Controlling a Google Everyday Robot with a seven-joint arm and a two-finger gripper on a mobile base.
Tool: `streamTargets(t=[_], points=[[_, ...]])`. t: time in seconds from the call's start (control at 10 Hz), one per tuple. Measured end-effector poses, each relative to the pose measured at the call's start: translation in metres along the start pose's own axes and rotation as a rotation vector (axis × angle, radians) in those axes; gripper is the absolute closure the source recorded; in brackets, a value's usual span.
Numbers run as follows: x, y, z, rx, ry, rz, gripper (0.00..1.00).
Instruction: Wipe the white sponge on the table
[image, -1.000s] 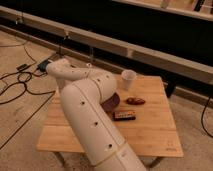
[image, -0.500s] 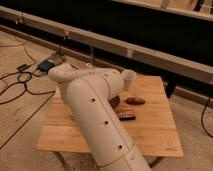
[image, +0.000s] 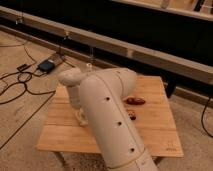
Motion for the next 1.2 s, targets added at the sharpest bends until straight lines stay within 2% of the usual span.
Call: streamTargets(t=[0.3,0.5,0.6,0.7,0.9,1.2], points=[[0.005,-0.048,0.0,0.024,-0.017,0.106,0.96],[0.001,-0.059,-0.003,0.032,-0.029,0.127,0.96],[-0.034,-0.071,-0.024,0.058,-0.091,0.14,0.96],[-0.05,-0.062,-0.032,0.064,-0.117,0.118,0.96],[-0.067,-0.037,-0.04,0.05,-0.138,0.073,0.96],[-0.073,0.012,-0.042,0.039,-0.132,-0.04,0.96]])
